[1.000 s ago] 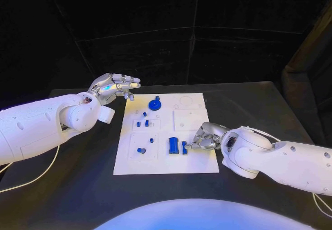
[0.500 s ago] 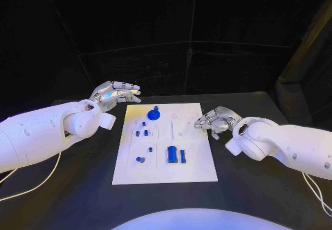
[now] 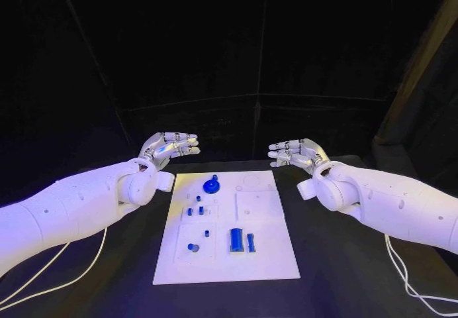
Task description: Assemble the parts on the task board
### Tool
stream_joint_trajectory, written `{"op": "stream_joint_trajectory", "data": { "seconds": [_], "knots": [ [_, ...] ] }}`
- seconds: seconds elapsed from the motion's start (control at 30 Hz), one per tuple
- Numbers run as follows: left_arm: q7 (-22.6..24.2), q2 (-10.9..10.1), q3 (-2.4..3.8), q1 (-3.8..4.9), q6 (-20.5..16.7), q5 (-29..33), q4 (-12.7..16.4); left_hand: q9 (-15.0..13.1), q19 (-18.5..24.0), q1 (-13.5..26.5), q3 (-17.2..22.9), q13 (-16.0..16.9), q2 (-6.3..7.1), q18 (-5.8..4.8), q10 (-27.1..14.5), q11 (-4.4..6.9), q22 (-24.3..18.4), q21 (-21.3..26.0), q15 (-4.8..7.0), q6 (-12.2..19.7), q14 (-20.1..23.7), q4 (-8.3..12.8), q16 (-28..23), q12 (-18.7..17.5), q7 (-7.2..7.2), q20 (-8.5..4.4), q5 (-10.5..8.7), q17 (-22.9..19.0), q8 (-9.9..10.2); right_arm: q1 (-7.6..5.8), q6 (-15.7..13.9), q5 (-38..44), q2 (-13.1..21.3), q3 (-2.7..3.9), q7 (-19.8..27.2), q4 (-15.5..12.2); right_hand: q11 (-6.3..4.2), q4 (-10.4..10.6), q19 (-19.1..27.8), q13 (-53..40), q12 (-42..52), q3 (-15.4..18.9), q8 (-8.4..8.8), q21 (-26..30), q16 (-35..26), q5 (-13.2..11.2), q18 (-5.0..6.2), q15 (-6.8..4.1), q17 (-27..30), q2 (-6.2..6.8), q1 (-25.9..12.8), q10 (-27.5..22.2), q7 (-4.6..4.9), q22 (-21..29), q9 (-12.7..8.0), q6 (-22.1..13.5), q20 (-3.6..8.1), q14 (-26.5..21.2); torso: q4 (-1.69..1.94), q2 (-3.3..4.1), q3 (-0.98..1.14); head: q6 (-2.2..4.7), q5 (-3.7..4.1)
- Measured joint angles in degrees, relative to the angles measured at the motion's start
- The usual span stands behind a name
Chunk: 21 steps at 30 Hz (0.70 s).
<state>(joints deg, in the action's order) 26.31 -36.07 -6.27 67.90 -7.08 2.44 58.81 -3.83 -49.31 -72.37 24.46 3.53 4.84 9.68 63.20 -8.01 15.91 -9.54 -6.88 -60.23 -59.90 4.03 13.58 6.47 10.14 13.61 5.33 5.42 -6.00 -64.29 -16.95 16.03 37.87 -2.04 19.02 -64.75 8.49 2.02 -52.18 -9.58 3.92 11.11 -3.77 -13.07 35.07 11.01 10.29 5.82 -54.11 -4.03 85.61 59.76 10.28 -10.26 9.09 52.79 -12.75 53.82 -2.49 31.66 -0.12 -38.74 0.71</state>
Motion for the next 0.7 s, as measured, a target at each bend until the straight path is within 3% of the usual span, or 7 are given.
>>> {"op": "stream_joint_trajectory", "data": {
  "seconds": [0.1,0.23,0.3,0.4,0.53,0.6,0.7],
  "knots": [
    [0.6,1.7,0.04,-0.36,-1.4,0.9,-1.9,0.1,-0.6,0.2,-0.4,0.0,-0.06,0.0,0.2,-0.04,-0.8,0.4,0.12,0.1,-0.3,-0.3,-1.1,-0.6,-0.01,-0.13,-0.04,-0.4,0.4,-0.14,0.9,-1.7,-1.7,0.45,1.8,2.7,0.0,-1.3,-2.2,3.0,0.0,-0.1,0.0,3.3,-5.0,0.0,-0.01,-0.05,-0.8,-0.49,-1.2,0.0,0.34,2.8,-1.6,0.2,-0.05,2.9,0.18,-0.24,0.11,1.0,0.13],
    [0.5,1.2,0.04,-0.44,-1.4,0.9,-1.1,1.6,5.9,10.1,-3.8,-1.5,-2.02,0.0,-8.1,1.07,-2.9,1.7,1.01,8.3,7.6,-1.8,-2.9,-2.6,-1.28,-1.82,-2.35,-2.5,2.7,0.0,0.8,-1.7,-1.3,0.4,1.7,1.8,-1.11,-2.0,3.8,5.1,-1.6,-1.4,1.51,5.3,-10.0,-1.4,-0.07,-1.67,5.7,1.28,-12.2,-7.3,-0.81,4.4,-2.9,-6.3,1.62,-3.4,0.21,-0.25,0.11,1.0,0.15],
    [0.5,0.8,0.3,-0.69,-1.7,0.8,-0.3,2.3,9.3,15.0,-5.4,-2.1,-2.83,-0.92,-12.4,1.62,-3.9,2.3,1.59,12.4,11.7,-2.4,-3.7,-3.6,-2.01,-2.73,-3.18,-3.3,3.6,0.22,0.4,-1.7,-0.9,0.4,1.6,1.1,-1.69,-2.0,7.5,6.3,-2.3,-2.2,2.14,5.9,-12.0,-2.1,-1.04,-2.78,9.5,2.03,-17.8,-11.3,-1.53,4.9,-3.4,-9.9,2.47,-7.3,0.33,-0.25,0.11,1.32,0.05],
    [0.4,0.2,0.75,-1.14,-2.6,0.8,1.8,2.9,13.9,21.6,-7.6,-2.6,-3.6,-1.3,-18.2,2.36,-5.3,3.1,3.39,17.9,17.2,-3.1,-4.8,-4.7,-2.95,-4.0,-4.02,-4.1,4.5,0.63,-0.6,-2.1,-0.1,0.54,1.7,-1.3,-2.52,-2.0,13.0,7.6,-2.8,-3.3,2.66,6.8,-14.8,-3.2,-1.95,-4.04,15.0,2.82,-26.1,-17.3,-2.58,6.8,-5.1,-15.2,3.73,-13.0,0.77,-0.27,0.11,2.29,-0.23],
    [0.5,-1.2,1.64,-2.26,-5.4,0.6,6.4,3.4,19.7,30.0,-10.4,-3.1,-4.25,-2.19,-25.7,4.82,-7.0,4.4,5.18,24.9,24.3,-3.6,-6.3,-5.4,-4.14,-5.59,-4.63,-4.8,5.2,1.38,-3.4,-3.4,1.3,0.9,2.3,-6.4,-4.34,-2.0,19.1,8.6,-3.3,-4.5,3.03,7.9,-18.0,-4.4,-2.97,-4.96,21.0,3.42,-35.4,-23.9,-3.79,8.5,-7.0,-21.0,5.13,-19.4,1.63,-0.38,0.1,3.71,-0.57],
    [0.5,-2.3,2.3,-3.03,-7.8,0.5,9.7,3.5,22.1,33.4,-11.5,-3.2,-4.44,-3.05,-28.7,5.69,-7.8,5.7,5.67,27.8,27.2,-3.7,-6.9,-5.8,-4.65,-6.24,-4.63,-5.0,5.3,1.83,-5.6,-4.4,2.1,1.06,2.9,-9.6,-5.46,-2.0,21.8,8.9,-3.3,-4.8,3.33,9.1,-19.3,-4.9,-3.21,-5.2,23.7,3.62,-39.4,-26.7,-4.32,9.0,-7.6,-23.6,5.74,-22.1,1.91,-0.41,0.1,4.05,-0.64],
    [0.7,-3.8,3.22,-4.17,-11.8,0.2,14.6,3.6,25.3,37.9,-13.0,-3.3,-4.61,-3.07,-32.8,6.67,-8.7,7.1,6.15,31.5,31.0,-3.8,-7.7,-5.8,-6.31,-7.1,-4.89,-5.1,5.5,2.65,-9.5,-6.4,3.9,1.41,4.0,-14.8,-6.68,-2.1,25.3,9.1,-3.5,-5.7,3.33,10.6,-21.1,-5.9,-4.1,-5.44,27.2,3.79,-44.7,-30.5,-5.42,9.5,-8.2,-26.9,6.55,-25.8,2.22,-0.45,0.1,4.29,-0.71]
  ]
}}
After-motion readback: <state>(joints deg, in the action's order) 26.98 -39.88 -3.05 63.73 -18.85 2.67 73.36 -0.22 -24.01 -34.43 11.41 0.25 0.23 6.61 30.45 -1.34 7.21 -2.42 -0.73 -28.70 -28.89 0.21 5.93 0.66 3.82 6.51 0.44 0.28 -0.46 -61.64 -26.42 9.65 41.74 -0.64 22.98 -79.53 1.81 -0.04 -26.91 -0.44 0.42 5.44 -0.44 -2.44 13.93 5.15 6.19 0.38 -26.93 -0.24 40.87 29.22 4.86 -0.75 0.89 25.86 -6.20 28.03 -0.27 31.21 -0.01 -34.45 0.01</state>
